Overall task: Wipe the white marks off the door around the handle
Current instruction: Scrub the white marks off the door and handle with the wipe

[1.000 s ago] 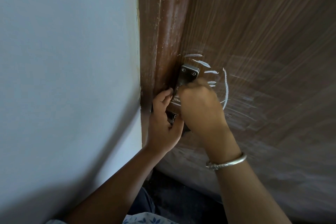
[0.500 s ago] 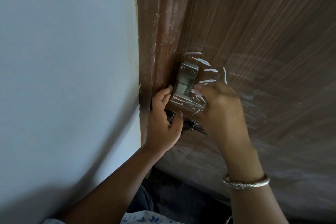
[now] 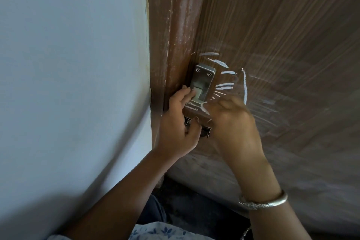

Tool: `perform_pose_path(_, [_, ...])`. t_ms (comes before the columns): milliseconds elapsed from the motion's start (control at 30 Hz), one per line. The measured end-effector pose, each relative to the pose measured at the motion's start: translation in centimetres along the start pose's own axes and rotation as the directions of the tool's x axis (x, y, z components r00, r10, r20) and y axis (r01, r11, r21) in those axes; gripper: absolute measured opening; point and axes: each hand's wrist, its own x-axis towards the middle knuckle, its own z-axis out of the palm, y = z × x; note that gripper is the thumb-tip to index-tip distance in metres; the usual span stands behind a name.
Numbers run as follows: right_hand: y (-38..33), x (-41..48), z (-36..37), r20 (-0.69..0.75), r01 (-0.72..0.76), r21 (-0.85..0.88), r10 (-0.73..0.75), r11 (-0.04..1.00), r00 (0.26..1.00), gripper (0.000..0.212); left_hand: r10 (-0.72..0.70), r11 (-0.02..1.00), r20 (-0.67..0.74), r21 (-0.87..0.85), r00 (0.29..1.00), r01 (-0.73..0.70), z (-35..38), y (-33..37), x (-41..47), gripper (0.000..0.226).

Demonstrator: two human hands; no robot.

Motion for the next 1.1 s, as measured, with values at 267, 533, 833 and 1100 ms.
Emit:
perform_pose_path(267, [-1.9,0.8,0.2,-0.013,0.041,-0.065,-0.042,0.997,0.999,0.018,0.031,0.993,-0.021,0.111,0.999,-0.028,-0.4,0.2,0.3,0.065])
perform_pose_path(533, [-0.1,-0.7,-0.7,-0.022,-0.133,-0.091,0.131,0.987,0.991,0.022,0.057,0.983,-0.019,0.175,0.998,-0.053,-0.3,0.6,0.3,0.05])
perform_pose_path(833, [0.6,-1.7,-0.9,-0.083,-0.134,-0.086,0.127,0.987,0.988,0.03,0.074,0.978,-0.005,0.198,0.997,-0.071,-0.3,0.8,0.6,0.05])
perform_pose_path(1100, [-0.5,-1.4,-0.2,-0.118,-0.12,-0.083,0.11,0.989,0.987,0.02,0.073,0.975,0.006,0.209,0.997,-0.072,-0.3,0.5,0.8,0.049])
